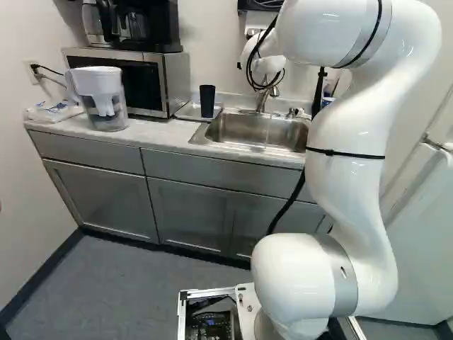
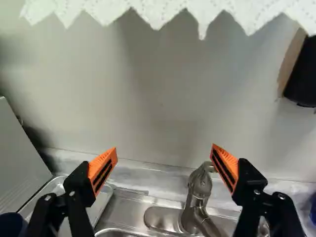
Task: Rinse the cup and place it in the tray
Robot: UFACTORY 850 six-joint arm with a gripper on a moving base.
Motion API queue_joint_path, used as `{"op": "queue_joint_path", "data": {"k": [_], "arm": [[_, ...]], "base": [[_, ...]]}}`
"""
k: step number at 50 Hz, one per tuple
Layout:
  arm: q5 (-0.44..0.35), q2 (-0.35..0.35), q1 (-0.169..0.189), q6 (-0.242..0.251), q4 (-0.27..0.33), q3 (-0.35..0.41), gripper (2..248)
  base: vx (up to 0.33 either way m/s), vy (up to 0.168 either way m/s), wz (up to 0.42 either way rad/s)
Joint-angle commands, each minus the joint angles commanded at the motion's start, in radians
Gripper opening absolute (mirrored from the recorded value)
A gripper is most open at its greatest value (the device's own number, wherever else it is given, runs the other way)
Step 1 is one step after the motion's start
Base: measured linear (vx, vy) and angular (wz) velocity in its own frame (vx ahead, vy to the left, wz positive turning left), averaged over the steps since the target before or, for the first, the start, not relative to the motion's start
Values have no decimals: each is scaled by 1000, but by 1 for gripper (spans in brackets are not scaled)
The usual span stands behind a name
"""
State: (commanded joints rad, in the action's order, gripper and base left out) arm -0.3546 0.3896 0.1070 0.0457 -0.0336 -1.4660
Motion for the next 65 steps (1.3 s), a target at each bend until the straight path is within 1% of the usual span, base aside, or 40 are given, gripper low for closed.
{"op": "queue_joint_path", "data": {"k": [30, 65], "arm": [[32, -15, 1, 0, 0, 18, 247], [24, -20, 1, 0, 0, 14, 247]], "base": [[0, 0, 0], [0, 0, 0]]}}
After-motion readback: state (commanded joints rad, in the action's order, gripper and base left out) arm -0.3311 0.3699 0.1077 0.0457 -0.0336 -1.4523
